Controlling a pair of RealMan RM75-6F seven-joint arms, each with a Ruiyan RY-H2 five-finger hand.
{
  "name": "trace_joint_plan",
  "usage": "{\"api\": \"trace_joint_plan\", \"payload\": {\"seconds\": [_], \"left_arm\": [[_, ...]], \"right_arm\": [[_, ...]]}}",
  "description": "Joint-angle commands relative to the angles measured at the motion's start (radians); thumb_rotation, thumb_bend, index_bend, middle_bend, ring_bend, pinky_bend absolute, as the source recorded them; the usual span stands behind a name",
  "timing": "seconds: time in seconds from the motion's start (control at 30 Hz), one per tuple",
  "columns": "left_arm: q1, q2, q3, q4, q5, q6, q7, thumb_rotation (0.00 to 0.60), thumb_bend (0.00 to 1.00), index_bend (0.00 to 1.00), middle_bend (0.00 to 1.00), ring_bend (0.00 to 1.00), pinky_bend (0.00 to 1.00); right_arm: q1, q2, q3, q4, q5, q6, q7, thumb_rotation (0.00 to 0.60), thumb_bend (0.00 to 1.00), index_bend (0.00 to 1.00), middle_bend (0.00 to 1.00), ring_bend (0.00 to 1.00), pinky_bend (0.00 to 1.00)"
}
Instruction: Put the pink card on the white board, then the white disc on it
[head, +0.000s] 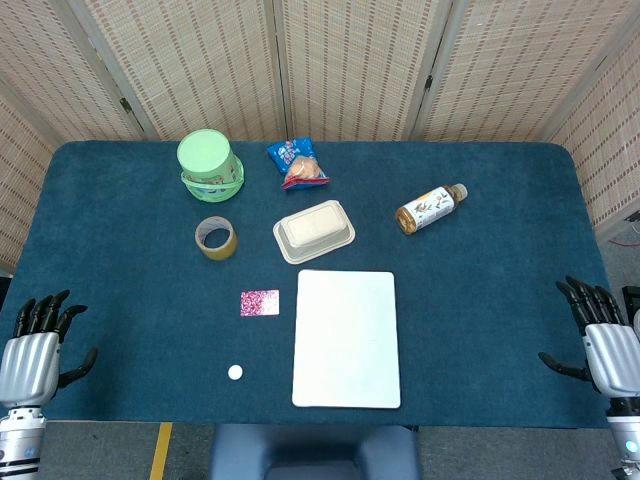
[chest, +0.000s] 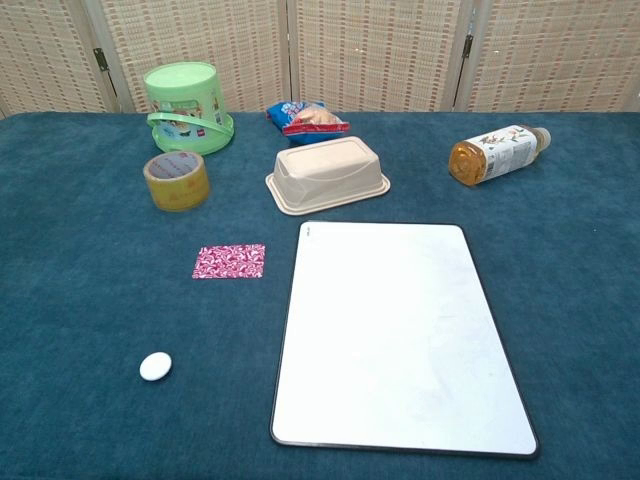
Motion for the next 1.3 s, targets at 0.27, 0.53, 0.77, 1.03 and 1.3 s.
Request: {"api": "trace_joint_plan", "payload": {"seconds": [0.27, 0.53, 0.77, 1.03, 1.3], "left_arm": [[-0.004, -0.001, -0.005, 0.003, -0.002, 0.001, 0.005, 0.600, 0.36, 0.27, 0.12, 0.11, 0.00], [-0.010, -0.002, -0.010, 0.000, -0.002, -0.003, 0.005, 0.600, 0.36, 0.27, 0.12, 0.11, 0.00], [-0.026, -0.007, -0.016, -0.003, 0.014, -0.012, 0.009, 0.600, 0.36, 0.27, 0.12, 0.12, 0.00], [-0.110, -0.006, -0.050, -0.018, 0.059, -0.085, 0.018, 0.600, 0.36, 0.27, 0.12, 0.12, 0.00], [-0.244, -0.036, -0.102, -0.028, 0.030, -0.237, 0.025, 0.600, 0.36, 0.27, 0.12, 0.12, 0.00]], "right_arm": [[0.001, 0.000, -0.001, 0.002, 0.002, -0.005, 0.004, 0.600, 0.15, 0.08, 0.07, 0.06, 0.04], [-0.005, -0.004, -0.001, 0.009, 0.005, 0.001, 0.013, 0.600, 0.15, 0.08, 0.07, 0.06, 0.04], [-0.008, -0.003, 0.003, 0.015, 0.005, 0.011, 0.021, 0.600, 0.15, 0.08, 0.07, 0.06, 0.04], [-0.008, 0.002, 0.006, 0.016, 0.002, 0.015, 0.023, 0.600, 0.15, 0.08, 0.07, 0.06, 0.04], [-0.016, 0.006, 0.005, 0.017, 0.002, 0.026, 0.028, 0.600, 0.15, 0.08, 0.07, 0.06, 0.04]]}}
